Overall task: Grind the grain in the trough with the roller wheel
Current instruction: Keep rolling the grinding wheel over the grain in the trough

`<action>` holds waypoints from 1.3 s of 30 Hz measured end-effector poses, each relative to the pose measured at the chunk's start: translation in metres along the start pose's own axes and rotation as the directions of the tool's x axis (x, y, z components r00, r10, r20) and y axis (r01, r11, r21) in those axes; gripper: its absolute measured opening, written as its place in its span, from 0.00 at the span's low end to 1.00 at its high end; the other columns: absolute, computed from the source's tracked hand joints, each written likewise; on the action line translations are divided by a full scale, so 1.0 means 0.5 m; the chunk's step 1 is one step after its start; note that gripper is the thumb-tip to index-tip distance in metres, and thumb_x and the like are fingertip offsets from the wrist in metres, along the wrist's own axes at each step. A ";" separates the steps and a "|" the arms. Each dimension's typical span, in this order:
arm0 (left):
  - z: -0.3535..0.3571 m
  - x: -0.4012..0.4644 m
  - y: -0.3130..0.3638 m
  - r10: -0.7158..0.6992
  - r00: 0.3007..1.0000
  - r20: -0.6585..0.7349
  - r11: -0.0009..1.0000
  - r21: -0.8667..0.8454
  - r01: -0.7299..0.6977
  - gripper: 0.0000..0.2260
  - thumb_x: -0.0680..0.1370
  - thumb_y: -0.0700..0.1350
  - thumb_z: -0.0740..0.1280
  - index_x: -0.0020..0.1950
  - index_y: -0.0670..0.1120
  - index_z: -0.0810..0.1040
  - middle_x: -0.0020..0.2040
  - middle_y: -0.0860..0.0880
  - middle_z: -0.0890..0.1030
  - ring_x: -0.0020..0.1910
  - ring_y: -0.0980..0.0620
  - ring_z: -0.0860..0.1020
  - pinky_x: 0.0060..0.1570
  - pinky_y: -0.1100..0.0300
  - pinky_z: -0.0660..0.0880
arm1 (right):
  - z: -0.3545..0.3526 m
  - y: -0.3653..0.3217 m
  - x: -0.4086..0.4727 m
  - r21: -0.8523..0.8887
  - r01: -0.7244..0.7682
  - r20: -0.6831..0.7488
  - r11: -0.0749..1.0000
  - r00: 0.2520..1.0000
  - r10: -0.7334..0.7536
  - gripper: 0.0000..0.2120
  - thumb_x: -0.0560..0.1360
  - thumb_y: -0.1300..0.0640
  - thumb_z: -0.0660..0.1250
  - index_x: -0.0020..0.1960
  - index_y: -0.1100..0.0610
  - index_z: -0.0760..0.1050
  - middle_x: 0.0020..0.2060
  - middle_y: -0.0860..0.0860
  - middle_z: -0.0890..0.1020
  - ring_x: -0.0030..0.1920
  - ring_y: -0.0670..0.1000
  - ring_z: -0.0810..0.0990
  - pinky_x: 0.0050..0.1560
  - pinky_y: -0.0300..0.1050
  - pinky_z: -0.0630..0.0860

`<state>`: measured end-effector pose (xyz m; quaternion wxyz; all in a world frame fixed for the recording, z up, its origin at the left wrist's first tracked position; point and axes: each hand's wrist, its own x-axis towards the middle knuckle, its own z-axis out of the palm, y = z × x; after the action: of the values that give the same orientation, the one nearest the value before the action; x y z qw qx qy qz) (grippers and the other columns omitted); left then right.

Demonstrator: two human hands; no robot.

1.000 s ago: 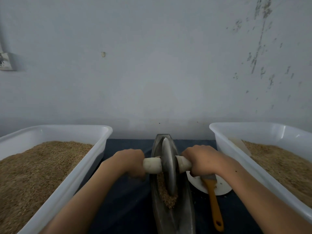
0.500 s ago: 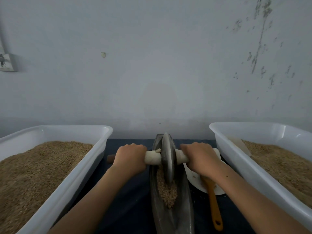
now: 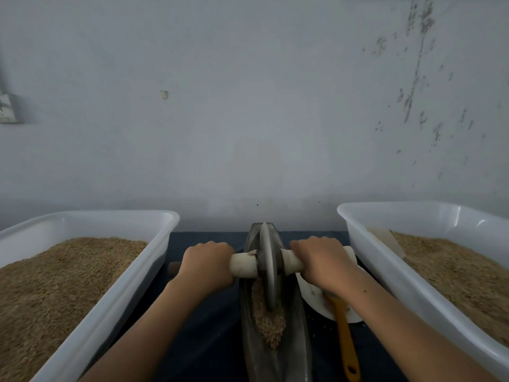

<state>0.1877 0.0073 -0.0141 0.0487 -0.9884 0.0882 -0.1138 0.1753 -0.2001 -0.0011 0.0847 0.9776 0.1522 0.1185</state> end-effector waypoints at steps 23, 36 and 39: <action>0.007 0.003 0.004 -0.009 0.995 -0.098 1.000 0.015 0.010 0.09 0.74 0.51 0.66 0.53 0.51 0.75 0.48 0.51 0.79 0.46 0.51 0.77 0.40 0.58 0.65 | 0.002 -0.003 -0.003 0.060 -0.042 -0.046 0.997 0.998 0.045 0.09 0.75 0.61 0.62 0.46 0.50 0.63 0.48 0.51 0.79 0.48 0.54 0.77 0.44 0.44 0.65; -0.021 -0.001 -0.012 0.049 0.946 0.321 0.995 -0.094 -0.020 0.19 0.70 0.51 0.72 0.58 0.48 0.76 0.49 0.50 0.81 0.44 0.52 0.77 0.43 0.59 0.71 | -0.024 0.003 -0.002 0.035 0.015 0.275 0.999 0.961 -0.024 0.08 0.71 0.59 0.69 0.48 0.53 0.73 0.39 0.49 0.76 0.40 0.50 0.76 0.32 0.39 0.64; -0.016 -0.001 -0.007 0.025 0.987 0.159 1.000 -0.017 -0.023 0.16 0.71 0.52 0.70 0.56 0.49 0.76 0.47 0.51 0.79 0.42 0.52 0.74 0.41 0.59 0.69 | -0.015 0.004 0.003 0.033 -0.009 0.204 0.999 0.979 0.002 0.07 0.72 0.60 0.67 0.47 0.52 0.71 0.41 0.50 0.77 0.41 0.51 0.76 0.35 0.41 0.65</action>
<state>0.1861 0.0101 -0.0062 0.0494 -0.9935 0.0969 -0.0331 0.1754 -0.2006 0.0069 0.0831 0.9863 0.1420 0.0150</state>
